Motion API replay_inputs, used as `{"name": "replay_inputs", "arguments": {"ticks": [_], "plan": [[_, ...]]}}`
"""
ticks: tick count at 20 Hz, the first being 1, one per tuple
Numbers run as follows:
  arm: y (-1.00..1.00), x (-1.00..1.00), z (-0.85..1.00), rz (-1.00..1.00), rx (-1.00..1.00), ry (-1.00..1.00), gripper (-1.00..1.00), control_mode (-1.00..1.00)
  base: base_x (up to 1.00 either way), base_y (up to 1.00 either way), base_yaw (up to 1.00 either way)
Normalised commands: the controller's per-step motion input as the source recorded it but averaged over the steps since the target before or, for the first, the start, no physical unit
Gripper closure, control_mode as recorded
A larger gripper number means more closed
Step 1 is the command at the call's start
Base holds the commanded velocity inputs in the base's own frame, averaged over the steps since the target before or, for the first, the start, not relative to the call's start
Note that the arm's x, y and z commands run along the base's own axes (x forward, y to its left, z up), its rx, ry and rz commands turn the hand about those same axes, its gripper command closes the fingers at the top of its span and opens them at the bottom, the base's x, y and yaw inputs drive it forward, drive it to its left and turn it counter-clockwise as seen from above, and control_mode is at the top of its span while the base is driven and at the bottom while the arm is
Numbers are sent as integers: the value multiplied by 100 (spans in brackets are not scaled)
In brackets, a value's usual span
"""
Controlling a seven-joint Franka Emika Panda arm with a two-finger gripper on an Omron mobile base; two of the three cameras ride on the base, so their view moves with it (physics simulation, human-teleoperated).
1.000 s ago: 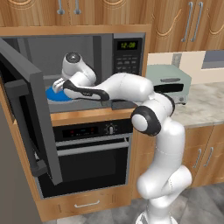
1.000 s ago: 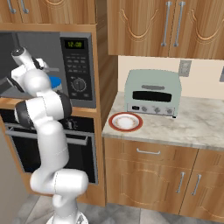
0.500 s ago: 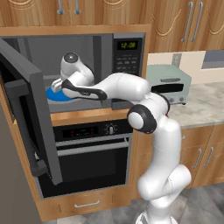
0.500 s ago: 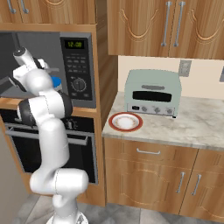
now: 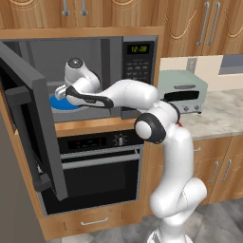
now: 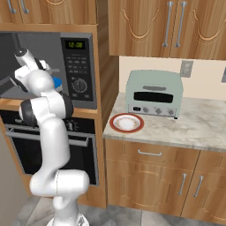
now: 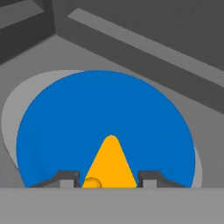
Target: Pick the cheese from the counter and place it in the microwave. Then turn on the microwave.
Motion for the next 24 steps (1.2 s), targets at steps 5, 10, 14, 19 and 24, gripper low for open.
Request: {"name": "replay_inputs", "arguments": {"ticks": [5,10,14,19,24], "plan": [[3,11,-3,-3,0,3,100,-100,0,0,0],[3,8,-5,-3,0,3,100,-100,0,0,0],[3,8,-5,-3,0,3,100,-100,0,0,0],[5,9,-7,-3,0,2,-100,-100,0,0,0],[3,10,-10,-2,0,1,-100,-100,0,0,0]]}}
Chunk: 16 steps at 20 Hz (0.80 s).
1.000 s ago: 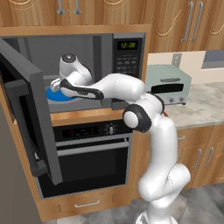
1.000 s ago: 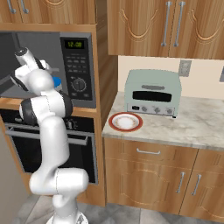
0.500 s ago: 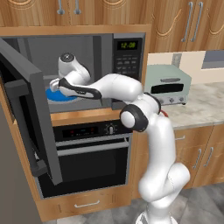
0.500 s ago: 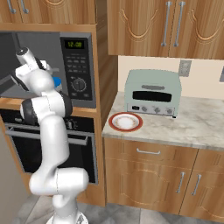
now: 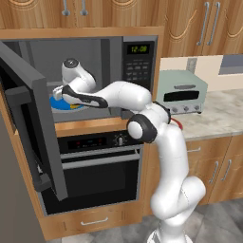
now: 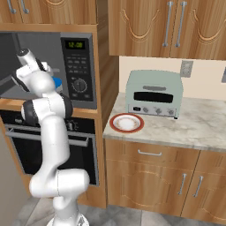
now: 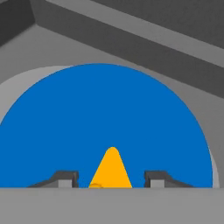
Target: Pick the cheese from the counter and place it in the microwave. Then turn on the microwave.
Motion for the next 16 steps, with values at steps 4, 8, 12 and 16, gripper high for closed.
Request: {"name": "replay_inputs", "arguments": {"ticks": [4,8,12,16], "plan": [[0,12,-5,-1,1,2,-100,-100,0,0,0],[0,16,-3,-1,2,2,-100,-100,0,0,0],[0,10,0,-1,3,1,-100,-100,0,0,0],[0,0,2,0,3,0,-100,-100,0,0,0]]}}
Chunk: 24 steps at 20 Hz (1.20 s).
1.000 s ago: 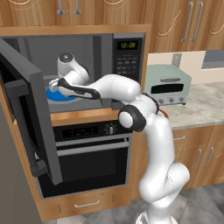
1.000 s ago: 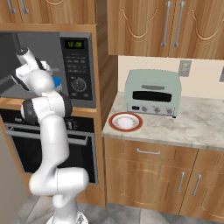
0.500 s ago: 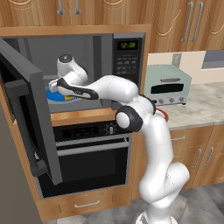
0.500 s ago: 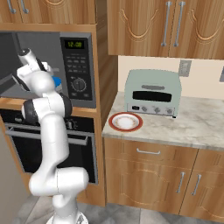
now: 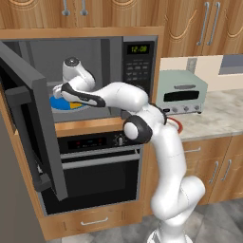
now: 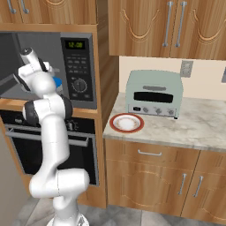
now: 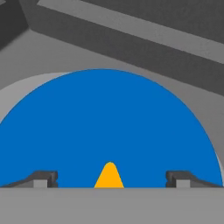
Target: Pick the cheese from the counter and place it in the microwave. Then turn on the microwave.
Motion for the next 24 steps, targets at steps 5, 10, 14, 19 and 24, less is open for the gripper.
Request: {"name": "replay_inputs", "arguments": {"ticks": [5,10,14,19,24], "plan": [[0,-8,3,0,2,-1,-100,-100,0,0,0],[-1,-15,0,-1,0,-3,-100,-100,0,0,0],[-6,-16,2,-1,2,0,-100,-100,0,0,0],[-10,-23,3,-1,2,-1,-100,-100,0,0,0],[-11,-29,1,-2,2,-3,-100,-100,0,0,0]]}}
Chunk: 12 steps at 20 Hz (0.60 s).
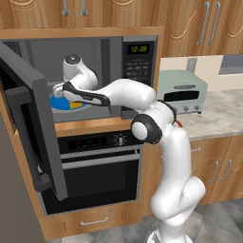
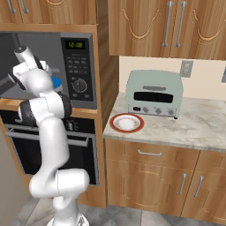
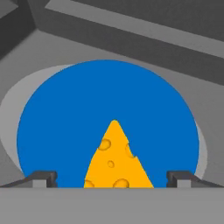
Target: Pick the cheese from the counter and place it in the microwave. Then turn on the microwave.
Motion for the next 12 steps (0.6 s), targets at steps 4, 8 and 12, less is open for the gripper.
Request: {"name": "replay_inputs", "arguments": {"ticks": [4,8,12], "plan": [[-12,-32,0,-2,2,-3,-100,-100,0,0,0],[-13,-31,3,-2,2,-2,-100,-100,0,0,0],[-20,-31,9,-2,4,0,-100,-100,0,0,0]]}}
